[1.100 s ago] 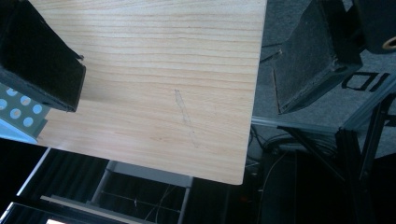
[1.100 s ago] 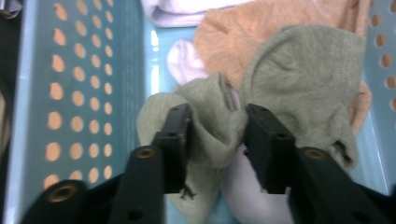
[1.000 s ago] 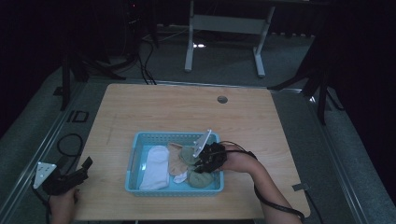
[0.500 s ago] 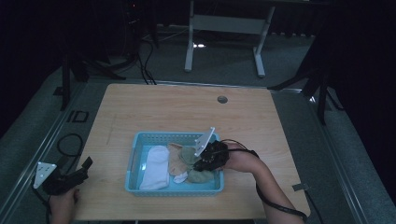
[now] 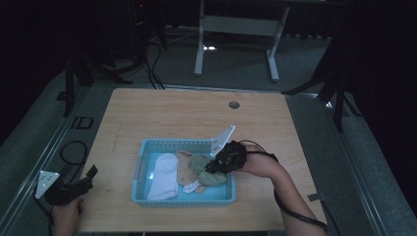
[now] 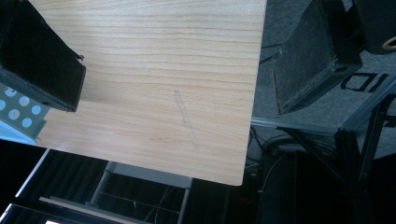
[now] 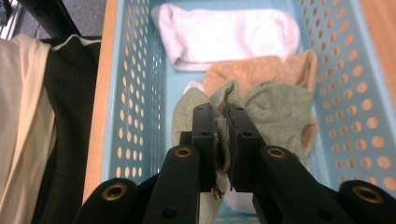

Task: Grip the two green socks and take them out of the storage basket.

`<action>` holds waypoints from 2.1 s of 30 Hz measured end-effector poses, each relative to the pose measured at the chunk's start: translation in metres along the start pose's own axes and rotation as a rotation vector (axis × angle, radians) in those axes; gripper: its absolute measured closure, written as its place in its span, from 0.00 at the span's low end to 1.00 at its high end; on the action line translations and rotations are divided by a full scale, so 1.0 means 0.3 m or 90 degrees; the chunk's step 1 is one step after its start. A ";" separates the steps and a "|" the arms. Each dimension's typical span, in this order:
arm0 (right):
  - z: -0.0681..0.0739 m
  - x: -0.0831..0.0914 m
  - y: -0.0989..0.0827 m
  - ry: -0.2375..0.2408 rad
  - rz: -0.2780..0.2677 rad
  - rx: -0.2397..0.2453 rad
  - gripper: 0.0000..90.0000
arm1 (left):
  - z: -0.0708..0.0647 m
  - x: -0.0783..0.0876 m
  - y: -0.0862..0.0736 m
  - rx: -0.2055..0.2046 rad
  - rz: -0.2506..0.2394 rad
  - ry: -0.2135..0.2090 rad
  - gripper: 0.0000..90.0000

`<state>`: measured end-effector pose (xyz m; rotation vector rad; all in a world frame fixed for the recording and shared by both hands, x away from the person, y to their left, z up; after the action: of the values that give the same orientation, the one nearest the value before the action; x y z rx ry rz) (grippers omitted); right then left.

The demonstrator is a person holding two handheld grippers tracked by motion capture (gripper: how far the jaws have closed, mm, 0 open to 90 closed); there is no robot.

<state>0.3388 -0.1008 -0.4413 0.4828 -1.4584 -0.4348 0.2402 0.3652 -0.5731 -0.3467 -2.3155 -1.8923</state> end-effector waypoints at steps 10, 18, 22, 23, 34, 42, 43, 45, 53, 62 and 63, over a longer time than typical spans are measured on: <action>-0.008 0.080 0.046 -0.035 -0.033 0.001 0.92 | 0.000 0.000 0.000 0.001 -0.002 0.000 0.03; -0.018 0.147 0.079 -0.057 -0.044 0.005 0.92 | 0.000 0.000 0.000 0.002 -0.002 0.000 0.03; -0.024 0.194 0.081 -0.078 -0.046 0.001 0.92 | 0.000 0.000 0.000 0.002 -0.002 0.000 0.03; -0.027 0.207 0.078 -0.081 -0.049 0.001 0.92 | 0.000 0.000 0.000 0.002 -0.002 0.000 0.03; -0.049 0.324 -0.023 -0.129 -0.063 -0.047 0.92 | 0.000 0.000 0.000 0.002 -0.001 0.001 0.03; -0.063 0.360 -0.141 -0.146 -0.060 -0.089 0.92 | 0.000 0.000 0.000 0.004 -0.002 0.001 0.03; -0.064 0.364 -0.158 -0.147 -0.061 -0.096 0.92 | 0.000 0.000 0.000 0.006 -0.002 0.002 0.03; -0.067 0.369 -0.192 -0.151 -0.064 -0.108 0.92 | 0.000 0.000 0.000 0.004 -0.001 0.001 0.03; -0.085 0.366 -0.319 -0.172 -0.077 -0.158 0.92 | -0.001 -0.001 0.000 0.000 0.001 0.003 0.03; -0.110 0.303 -0.433 -0.186 -0.074 -0.214 0.92 | 0.000 0.000 0.000 0.000 0.000 0.002 0.03; -0.112 0.294 -0.443 -0.185 -0.074 -0.217 0.92 | 0.000 0.000 0.000 0.001 0.000 0.002 0.03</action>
<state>0.3797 -0.2586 -0.4440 0.2362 -1.5969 -0.8590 0.2402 0.3653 -0.5731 -0.3437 -2.3156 -1.8896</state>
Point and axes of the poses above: each handheld gripper's, and its own axes: x roughly backward along the jaws, y roughly out of its top, z roughly to its left, the point moved 2 cm from there along -x, roughly forward along the jaws, and after that the axes turned 3 degrees about y, right-handed, at the moved point
